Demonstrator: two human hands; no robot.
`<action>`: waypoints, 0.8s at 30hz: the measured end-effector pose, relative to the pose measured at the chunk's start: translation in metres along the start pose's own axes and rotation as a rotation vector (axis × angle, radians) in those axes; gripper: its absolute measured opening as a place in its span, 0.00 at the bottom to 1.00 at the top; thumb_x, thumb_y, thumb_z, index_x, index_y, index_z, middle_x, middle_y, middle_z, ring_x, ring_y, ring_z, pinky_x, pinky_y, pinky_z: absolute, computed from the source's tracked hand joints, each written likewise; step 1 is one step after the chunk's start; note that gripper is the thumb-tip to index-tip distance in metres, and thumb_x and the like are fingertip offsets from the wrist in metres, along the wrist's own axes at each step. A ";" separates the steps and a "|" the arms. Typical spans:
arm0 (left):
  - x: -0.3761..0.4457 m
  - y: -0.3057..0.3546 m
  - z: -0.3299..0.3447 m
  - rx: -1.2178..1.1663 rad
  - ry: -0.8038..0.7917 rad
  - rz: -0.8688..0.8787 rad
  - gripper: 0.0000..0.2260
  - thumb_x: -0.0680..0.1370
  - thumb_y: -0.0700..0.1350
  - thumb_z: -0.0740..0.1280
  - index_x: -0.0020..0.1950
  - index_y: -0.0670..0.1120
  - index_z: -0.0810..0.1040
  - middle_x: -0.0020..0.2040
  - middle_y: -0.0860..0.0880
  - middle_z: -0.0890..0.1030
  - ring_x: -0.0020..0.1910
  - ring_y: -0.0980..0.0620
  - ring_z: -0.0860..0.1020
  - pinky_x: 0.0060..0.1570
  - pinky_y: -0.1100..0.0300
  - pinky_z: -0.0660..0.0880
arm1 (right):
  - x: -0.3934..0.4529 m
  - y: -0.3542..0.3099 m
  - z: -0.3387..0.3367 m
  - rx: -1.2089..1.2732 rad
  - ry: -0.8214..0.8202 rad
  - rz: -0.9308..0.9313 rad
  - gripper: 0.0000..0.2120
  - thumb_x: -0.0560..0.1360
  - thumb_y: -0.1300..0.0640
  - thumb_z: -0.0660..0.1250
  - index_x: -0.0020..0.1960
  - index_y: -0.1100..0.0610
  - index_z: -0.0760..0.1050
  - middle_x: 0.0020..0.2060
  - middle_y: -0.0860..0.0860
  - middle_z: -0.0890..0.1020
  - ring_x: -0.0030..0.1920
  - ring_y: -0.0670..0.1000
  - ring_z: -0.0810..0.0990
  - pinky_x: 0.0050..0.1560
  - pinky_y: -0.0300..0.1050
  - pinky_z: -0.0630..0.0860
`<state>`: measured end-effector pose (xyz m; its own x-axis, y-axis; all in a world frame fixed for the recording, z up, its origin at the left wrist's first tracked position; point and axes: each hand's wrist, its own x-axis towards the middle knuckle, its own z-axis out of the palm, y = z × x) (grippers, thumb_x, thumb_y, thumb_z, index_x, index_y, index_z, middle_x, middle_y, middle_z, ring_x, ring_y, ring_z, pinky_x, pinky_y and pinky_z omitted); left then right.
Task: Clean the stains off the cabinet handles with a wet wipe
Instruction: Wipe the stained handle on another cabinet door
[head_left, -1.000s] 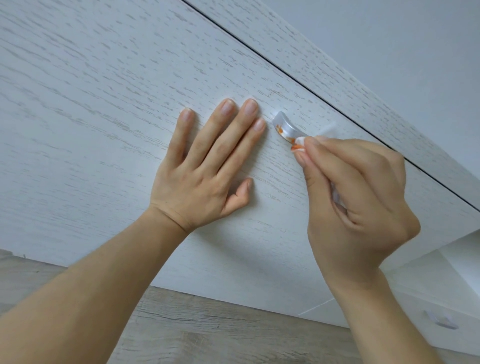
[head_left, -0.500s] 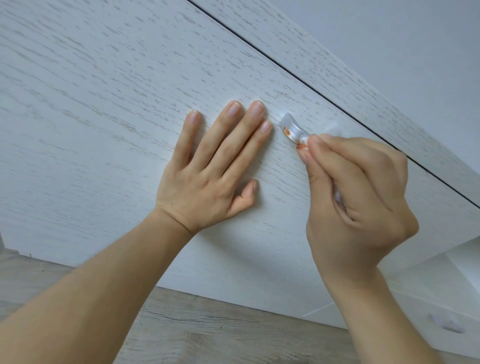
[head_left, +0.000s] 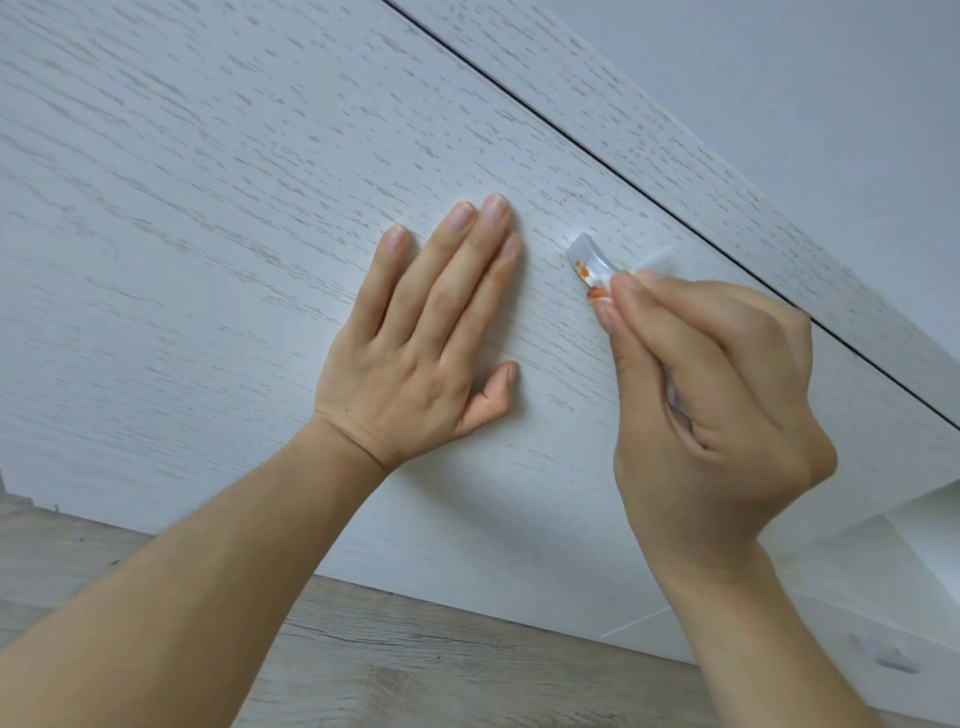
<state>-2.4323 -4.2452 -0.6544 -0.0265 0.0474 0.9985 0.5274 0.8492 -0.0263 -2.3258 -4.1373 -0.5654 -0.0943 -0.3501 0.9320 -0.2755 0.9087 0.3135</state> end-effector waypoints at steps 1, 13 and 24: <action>0.000 0.000 0.000 -0.004 0.000 -0.001 0.31 0.78 0.55 0.52 0.75 0.38 0.56 0.74 0.41 0.56 0.77 0.49 0.49 0.76 0.51 0.48 | -0.001 -0.001 -0.001 0.000 0.002 0.014 0.02 0.75 0.67 0.72 0.47 0.66 0.82 0.42 0.54 0.82 0.42 0.53 0.79 0.52 0.34 0.74; 0.000 0.001 0.000 -0.011 0.021 0.007 0.30 0.78 0.55 0.53 0.75 0.39 0.58 0.74 0.43 0.58 0.77 0.49 0.52 0.76 0.51 0.49 | 0.004 -0.004 -0.004 0.022 -0.029 -0.009 0.02 0.75 0.67 0.72 0.48 0.65 0.81 0.42 0.53 0.81 0.42 0.53 0.79 0.53 0.34 0.74; 0.000 0.000 -0.001 -0.040 0.022 -0.006 0.31 0.77 0.55 0.55 0.75 0.39 0.58 0.74 0.44 0.58 0.77 0.50 0.52 0.76 0.51 0.49 | 0.011 -0.009 0.003 -0.057 -0.028 -0.051 0.02 0.75 0.67 0.72 0.44 0.65 0.83 0.39 0.55 0.84 0.40 0.54 0.78 0.48 0.36 0.76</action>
<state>-2.4311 -4.2456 -0.6544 -0.0110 0.0301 0.9995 0.5611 0.8275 -0.0187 -2.3275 -4.1505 -0.5583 -0.1084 -0.4015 0.9094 -0.2254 0.9009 0.3709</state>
